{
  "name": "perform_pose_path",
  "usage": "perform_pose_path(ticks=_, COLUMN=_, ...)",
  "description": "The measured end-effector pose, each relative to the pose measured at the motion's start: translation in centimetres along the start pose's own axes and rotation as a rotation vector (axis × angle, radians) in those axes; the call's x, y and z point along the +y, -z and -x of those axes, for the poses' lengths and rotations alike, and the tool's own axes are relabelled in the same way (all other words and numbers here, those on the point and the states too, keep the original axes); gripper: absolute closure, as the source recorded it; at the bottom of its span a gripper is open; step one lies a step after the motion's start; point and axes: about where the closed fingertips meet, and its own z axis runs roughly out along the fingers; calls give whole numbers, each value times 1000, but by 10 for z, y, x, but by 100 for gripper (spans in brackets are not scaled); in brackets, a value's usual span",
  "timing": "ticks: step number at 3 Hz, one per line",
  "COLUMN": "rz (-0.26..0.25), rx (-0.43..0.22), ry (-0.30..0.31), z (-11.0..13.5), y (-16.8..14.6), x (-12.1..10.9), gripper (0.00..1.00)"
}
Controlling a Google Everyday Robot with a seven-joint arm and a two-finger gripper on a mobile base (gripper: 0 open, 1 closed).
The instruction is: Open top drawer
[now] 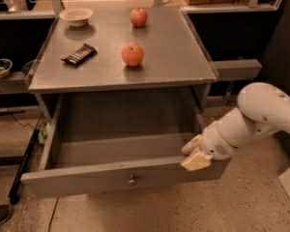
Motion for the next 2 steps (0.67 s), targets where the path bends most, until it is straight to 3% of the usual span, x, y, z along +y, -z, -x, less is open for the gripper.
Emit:
perform_pose_path(ticks=1, rz=0, rx=0, ry=0, z=1, y=1, x=0, gripper=100)
perform_pose_path(ticks=2, rz=-5, rx=-29, ry=-5, z=-13, y=11, x=15, gripper=100)
